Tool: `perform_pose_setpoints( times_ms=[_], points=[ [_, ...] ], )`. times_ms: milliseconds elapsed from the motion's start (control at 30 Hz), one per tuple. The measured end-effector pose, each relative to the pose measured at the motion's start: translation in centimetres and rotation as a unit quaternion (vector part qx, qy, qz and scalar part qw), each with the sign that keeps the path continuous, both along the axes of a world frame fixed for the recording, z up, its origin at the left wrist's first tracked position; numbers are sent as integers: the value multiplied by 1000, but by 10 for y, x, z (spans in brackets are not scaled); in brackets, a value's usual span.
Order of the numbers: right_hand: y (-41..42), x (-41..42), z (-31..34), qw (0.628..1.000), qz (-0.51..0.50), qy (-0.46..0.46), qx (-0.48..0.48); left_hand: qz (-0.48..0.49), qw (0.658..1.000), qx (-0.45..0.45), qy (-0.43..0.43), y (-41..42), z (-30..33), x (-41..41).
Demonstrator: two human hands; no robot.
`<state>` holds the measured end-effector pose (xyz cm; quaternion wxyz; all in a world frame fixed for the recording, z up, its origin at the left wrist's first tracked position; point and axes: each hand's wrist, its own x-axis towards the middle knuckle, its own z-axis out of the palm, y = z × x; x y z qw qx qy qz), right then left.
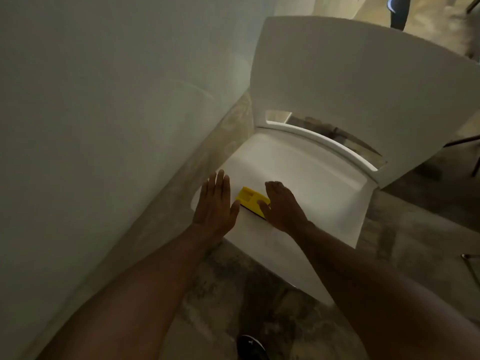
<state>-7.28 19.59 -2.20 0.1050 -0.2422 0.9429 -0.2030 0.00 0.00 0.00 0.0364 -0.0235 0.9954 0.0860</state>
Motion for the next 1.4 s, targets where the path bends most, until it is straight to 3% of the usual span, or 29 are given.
perform_pose_setpoints(
  times_ms=[167,300,433,633,800,1000,1400],
  points=[
    [-3,2,-17,999,-32,-26,-23,-6,1000,-9,-25,5,-21,5],
    [-11,4,-30,995,36,-67,61,-5,1000,13,-17,5,-25,12],
    [-18,5,-36,988,74,-48,123,7,1000,15,2,-1,-21,17],
    [-38,18,-5,997,58,-43,30,48,998,-9,38,-23,9,35],
    [-71,38,55,995,70,8,-70,75,992,-46,90,-49,64,57],
    [-113,65,148,970,134,133,-153,95,968,-101,209,-79,151,93],
    [-213,158,363,854,215,295,-371,137,870,-260,396,-146,364,225]
  ],
)
